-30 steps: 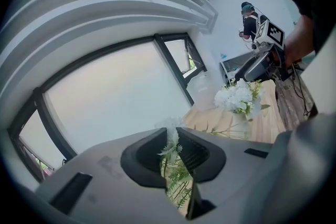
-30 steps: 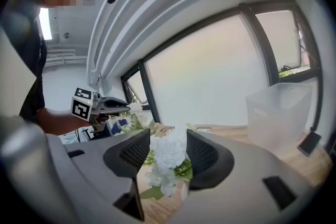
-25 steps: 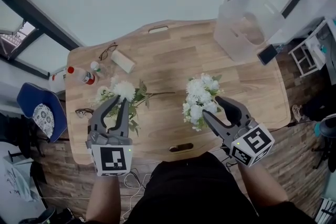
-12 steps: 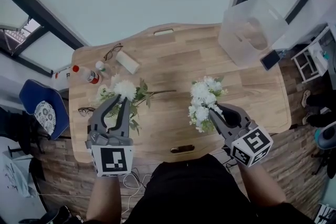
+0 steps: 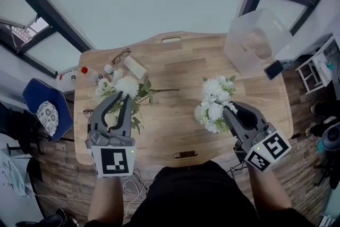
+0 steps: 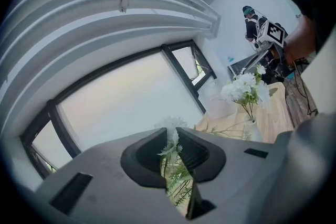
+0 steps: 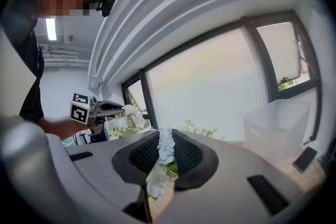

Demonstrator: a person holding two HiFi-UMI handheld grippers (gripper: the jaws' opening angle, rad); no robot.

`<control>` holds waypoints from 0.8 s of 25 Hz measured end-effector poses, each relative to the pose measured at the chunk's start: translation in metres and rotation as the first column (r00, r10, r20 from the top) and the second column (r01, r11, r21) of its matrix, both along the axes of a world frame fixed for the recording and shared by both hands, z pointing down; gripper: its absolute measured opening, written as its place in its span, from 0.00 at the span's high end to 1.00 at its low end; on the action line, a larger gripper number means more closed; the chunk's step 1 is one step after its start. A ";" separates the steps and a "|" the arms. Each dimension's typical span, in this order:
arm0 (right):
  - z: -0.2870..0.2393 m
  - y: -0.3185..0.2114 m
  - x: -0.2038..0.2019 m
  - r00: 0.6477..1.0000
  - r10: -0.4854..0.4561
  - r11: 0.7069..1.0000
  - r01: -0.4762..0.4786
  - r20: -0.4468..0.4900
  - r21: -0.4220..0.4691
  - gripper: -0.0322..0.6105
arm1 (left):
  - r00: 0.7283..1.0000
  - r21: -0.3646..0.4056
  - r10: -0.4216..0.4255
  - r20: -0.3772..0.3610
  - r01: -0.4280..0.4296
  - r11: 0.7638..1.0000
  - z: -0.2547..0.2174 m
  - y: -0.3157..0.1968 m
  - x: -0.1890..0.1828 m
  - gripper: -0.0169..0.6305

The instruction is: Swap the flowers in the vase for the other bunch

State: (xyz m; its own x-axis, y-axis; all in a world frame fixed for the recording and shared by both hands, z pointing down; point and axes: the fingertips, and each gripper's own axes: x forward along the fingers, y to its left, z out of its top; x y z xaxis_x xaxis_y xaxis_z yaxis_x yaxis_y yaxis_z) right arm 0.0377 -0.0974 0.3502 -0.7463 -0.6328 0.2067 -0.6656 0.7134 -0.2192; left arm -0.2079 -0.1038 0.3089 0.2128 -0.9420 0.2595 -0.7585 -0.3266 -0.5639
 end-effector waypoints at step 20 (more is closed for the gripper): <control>-0.127 -0.033 0.049 0.976 0.165 0.945 -0.198 0.143 0.261 0.82 | 0.990 0.068 0.141 0.006 -0.142 0.988 -0.050 0.009 0.026 0.89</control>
State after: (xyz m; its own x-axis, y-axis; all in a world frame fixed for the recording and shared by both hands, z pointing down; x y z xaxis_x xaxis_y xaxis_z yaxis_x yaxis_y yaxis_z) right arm 0.0865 -0.1307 0.2229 -0.6217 -0.7796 -0.0748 -0.7708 0.6260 -0.1183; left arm -0.1818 -0.0950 0.2585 0.3450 -0.9180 0.1957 -0.7069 -0.3913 -0.5892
